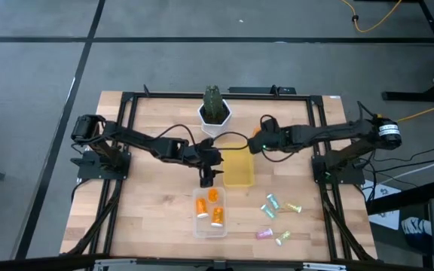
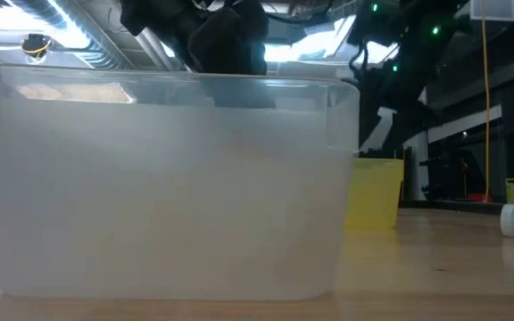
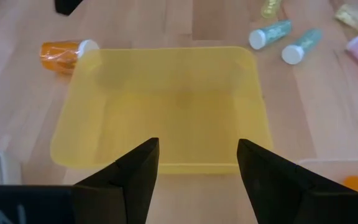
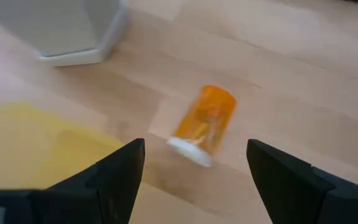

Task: Pick and place medicine bottles into bin by pill shape (circle, oval)
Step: Put the large orange pill bottle into the transparent bin

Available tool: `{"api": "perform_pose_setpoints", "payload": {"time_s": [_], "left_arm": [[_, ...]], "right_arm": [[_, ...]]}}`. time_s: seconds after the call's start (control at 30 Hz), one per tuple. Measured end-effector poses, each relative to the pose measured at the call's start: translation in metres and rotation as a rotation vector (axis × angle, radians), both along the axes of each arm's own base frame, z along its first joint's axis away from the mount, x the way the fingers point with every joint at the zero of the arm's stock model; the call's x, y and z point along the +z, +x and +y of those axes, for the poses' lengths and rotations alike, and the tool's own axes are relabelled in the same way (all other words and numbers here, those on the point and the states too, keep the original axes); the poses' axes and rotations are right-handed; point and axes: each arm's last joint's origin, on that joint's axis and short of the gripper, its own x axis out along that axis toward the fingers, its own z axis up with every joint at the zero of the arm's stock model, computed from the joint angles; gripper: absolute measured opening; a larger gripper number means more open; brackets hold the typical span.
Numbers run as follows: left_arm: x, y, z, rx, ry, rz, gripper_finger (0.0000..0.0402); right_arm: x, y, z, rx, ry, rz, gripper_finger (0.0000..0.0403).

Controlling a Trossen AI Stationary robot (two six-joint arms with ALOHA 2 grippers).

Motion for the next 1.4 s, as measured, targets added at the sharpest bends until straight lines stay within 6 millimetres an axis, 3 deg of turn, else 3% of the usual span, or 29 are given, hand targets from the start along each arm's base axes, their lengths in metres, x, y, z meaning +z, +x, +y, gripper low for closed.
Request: {"api": "perform_pose_setpoints", "payload": {"time_s": [0.23, 0.57, 1.1, 1.4], "left_arm": [[0.003, 0.002, -0.007, -0.019, -0.003, -0.038, 0.0212], [0.004, 0.002, -0.007, -0.019, -0.004, -0.049, 0.0212], [0.004, 0.002, -0.007, -0.029, 0.008, -0.049, 0.0212], [0.004, 0.002, -0.007, -0.035, 0.016, -0.048, 0.0212]], "right_arm": [[-0.014, -0.008, -0.023, -0.107, 0.013, -0.016, 0.0284], [-0.017, -0.003, -0.043, -0.158, -0.009, -0.137, 0.0284], [-0.046, 0.008, -0.057, -0.156, 0.053, -0.064, 0.0284], [-0.071, 0.010, -0.064, -0.170, 0.074, 0.045, 0.0284]]}}
